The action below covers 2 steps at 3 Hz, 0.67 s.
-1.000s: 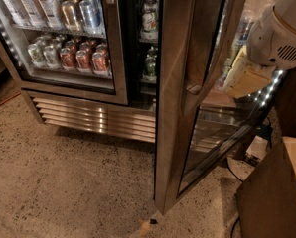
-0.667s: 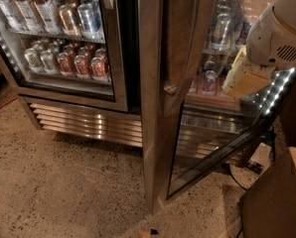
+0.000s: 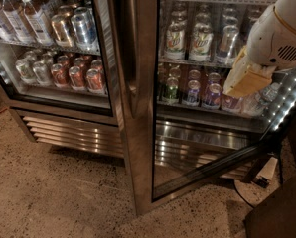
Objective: Close right fridge door
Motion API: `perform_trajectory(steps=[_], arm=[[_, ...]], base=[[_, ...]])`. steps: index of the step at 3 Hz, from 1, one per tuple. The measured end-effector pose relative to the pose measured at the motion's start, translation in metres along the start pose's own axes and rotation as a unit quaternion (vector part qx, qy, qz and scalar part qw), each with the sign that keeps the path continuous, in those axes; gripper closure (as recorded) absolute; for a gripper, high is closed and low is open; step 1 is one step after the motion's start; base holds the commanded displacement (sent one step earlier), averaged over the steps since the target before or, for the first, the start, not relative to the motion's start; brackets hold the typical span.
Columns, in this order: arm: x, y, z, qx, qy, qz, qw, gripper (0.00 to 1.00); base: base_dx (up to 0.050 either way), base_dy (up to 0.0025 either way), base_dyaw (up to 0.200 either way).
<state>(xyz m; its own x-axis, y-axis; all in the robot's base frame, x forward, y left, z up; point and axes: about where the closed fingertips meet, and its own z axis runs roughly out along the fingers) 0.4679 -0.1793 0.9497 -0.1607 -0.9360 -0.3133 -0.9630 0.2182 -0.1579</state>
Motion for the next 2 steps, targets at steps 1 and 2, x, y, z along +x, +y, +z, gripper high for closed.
perform_trajectory(steps=[1,2], arm=[[0.0000,0.0000,0.0000,0.000,0.000,0.000,1.0000,1.00],[0.0000,0.0000,0.0000,0.000,0.000,0.000,1.0000,1.00]], base=[[0.050,0.00006,-0.001],[0.050,0.00000,0.000]])
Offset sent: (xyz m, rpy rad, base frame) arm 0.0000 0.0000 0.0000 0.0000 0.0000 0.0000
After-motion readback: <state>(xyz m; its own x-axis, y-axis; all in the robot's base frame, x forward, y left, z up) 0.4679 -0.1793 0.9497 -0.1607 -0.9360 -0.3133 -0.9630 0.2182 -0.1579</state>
